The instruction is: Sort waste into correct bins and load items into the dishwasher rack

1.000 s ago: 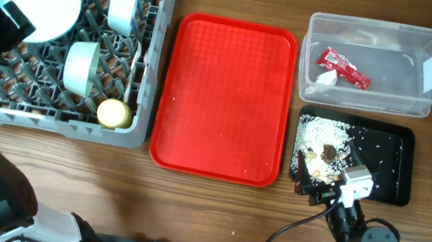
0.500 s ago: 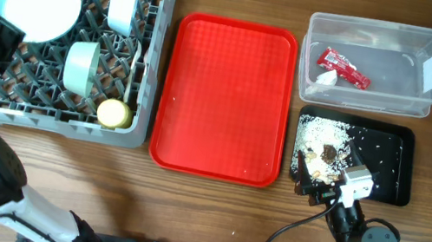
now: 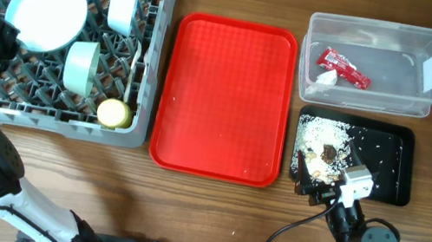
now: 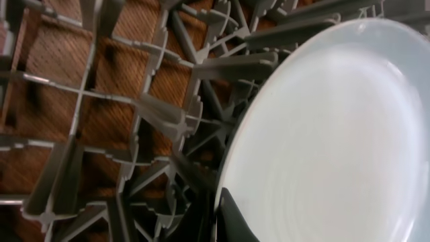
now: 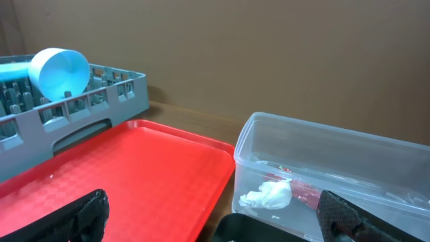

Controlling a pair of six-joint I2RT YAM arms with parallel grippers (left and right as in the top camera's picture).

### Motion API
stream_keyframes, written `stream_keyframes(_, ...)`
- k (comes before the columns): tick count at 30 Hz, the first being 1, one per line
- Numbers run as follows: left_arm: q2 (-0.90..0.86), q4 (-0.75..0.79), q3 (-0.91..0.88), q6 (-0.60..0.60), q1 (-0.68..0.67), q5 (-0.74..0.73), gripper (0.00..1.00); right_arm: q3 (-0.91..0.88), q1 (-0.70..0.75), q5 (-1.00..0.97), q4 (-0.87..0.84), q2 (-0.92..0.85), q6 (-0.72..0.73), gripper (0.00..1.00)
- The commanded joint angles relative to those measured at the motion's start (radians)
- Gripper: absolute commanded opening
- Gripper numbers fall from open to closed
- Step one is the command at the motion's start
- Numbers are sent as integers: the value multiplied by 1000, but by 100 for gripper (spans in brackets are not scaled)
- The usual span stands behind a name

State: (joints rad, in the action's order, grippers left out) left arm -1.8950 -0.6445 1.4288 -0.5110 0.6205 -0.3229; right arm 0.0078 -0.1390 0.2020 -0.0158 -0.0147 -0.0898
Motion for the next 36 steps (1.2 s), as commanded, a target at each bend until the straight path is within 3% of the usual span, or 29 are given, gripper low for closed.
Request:
stream_keyframes(1,79,-23,-2,9,6,25,4,-3,6,16,-3,10,14,100)
stream_keyframes(7,263,-95,-2,10,5,84,4,-3,6,16,-3,10,14,100)
stream_keyframes(13,348,-88,-2,-82,21,-190,4,-3,6,15,-3,10,14,100)
stream_keyframes(20,348,-199,-2,-77,26,-185,4,-3,6,15,-3,10,14,100)
stream_keyframes(29,312,-232,-2,-361,28,-415,4,-3,6,15,-3,10,13,100)
stream_keyframes(36,158,-236,-2,-365,33,-676,4,-3,6,16,-3,10,13,100)
